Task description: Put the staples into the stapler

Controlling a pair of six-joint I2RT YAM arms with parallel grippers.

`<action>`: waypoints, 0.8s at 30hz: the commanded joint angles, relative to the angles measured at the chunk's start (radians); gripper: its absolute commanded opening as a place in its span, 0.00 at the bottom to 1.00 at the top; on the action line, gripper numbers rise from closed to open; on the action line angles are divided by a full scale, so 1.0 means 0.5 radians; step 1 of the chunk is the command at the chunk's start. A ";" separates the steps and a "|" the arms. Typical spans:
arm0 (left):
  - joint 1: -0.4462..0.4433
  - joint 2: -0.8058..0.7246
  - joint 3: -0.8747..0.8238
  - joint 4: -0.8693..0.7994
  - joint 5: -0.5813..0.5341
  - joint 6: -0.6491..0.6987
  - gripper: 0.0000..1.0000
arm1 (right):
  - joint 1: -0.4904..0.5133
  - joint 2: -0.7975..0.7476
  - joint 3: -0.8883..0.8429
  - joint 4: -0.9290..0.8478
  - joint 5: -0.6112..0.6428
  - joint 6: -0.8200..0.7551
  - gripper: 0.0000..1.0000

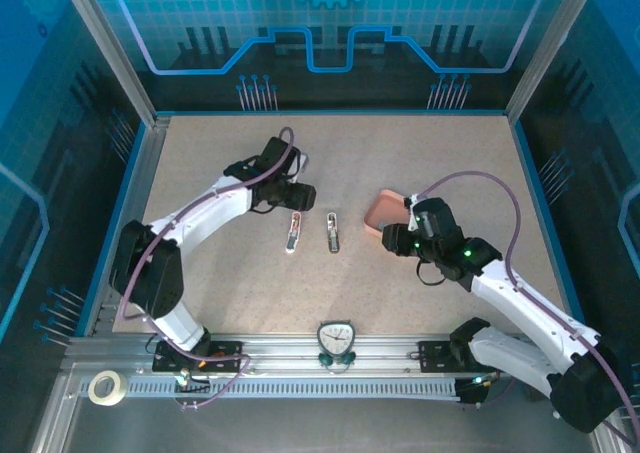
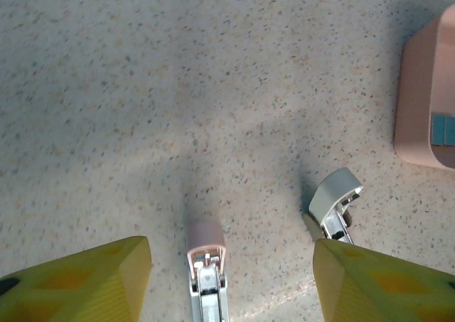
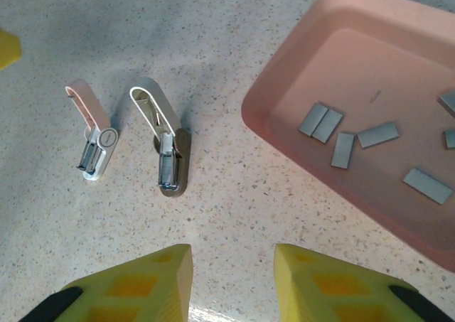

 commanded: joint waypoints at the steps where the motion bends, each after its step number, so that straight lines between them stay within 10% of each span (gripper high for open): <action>1: 0.034 0.167 0.156 -0.126 0.313 0.353 0.63 | 0.034 0.009 0.075 0.044 -0.030 -0.053 0.36; 24: 0.181 0.759 0.691 -0.794 0.806 1.123 0.69 | 0.043 -0.015 0.072 0.020 0.016 -0.093 0.38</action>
